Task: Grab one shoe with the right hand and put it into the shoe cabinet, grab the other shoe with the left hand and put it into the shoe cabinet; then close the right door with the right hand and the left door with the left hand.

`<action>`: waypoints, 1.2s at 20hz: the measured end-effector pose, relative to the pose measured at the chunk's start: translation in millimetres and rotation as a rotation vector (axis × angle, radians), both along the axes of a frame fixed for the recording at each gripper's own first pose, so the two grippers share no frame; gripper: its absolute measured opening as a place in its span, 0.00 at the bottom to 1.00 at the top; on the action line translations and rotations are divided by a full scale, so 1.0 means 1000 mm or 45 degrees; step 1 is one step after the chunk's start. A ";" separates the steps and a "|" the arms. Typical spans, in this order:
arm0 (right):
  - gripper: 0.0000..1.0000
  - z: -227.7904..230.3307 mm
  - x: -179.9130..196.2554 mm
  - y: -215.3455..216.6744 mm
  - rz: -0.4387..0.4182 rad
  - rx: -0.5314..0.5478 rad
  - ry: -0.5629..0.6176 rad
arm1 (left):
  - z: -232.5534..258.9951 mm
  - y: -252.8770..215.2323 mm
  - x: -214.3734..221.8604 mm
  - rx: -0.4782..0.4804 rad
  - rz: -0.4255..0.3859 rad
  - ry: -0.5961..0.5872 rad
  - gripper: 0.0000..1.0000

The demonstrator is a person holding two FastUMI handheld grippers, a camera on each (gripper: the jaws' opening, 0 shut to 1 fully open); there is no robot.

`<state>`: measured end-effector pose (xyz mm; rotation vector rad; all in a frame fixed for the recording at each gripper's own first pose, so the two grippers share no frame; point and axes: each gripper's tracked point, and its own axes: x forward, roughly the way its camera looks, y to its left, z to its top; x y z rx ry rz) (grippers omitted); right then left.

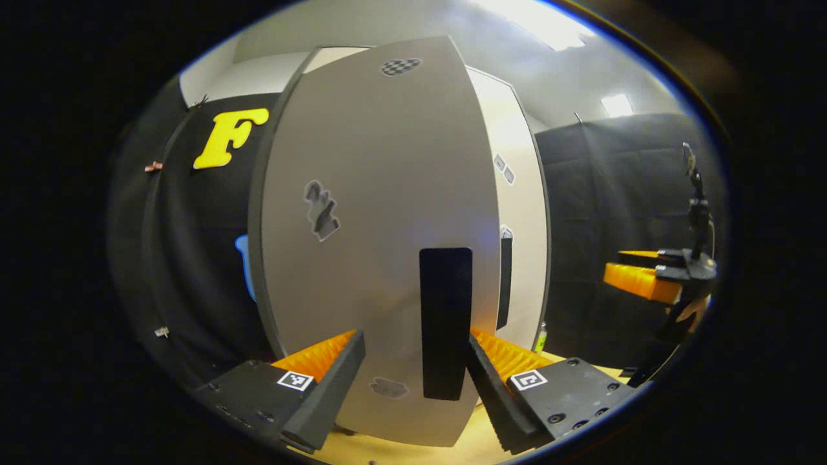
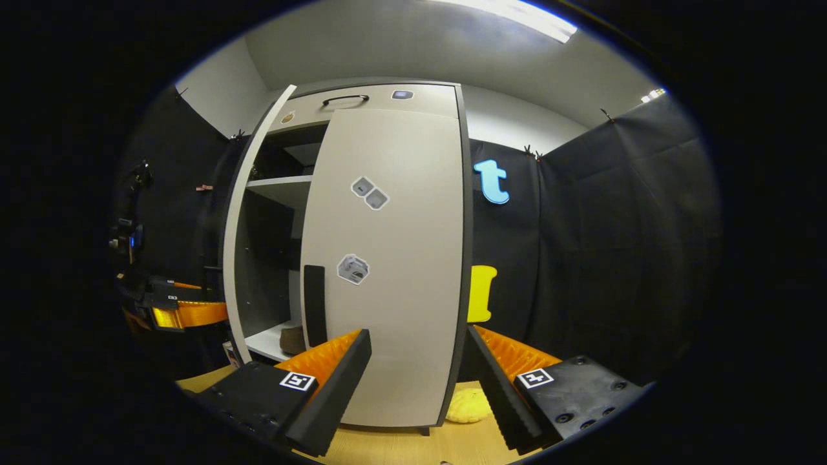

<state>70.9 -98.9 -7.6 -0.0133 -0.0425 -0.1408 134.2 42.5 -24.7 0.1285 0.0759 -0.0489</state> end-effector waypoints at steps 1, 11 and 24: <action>0.97 0.000 -0.003 -0.008 -0.010 0.007 0.002 | -0.001 -0.004 0.013 0.020 0.018 -0.002 0.94; 0.97 -0.012 -0.005 -0.040 0.012 -0.005 0.046 | -0.007 -0.012 0.062 -0.076 0.159 -0.027 0.93; 0.97 -0.015 -0.011 -0.047 0.108 0.026 0.071 | -0.006 -0.013 0.071 -0.028 0.369 -0.045 0.93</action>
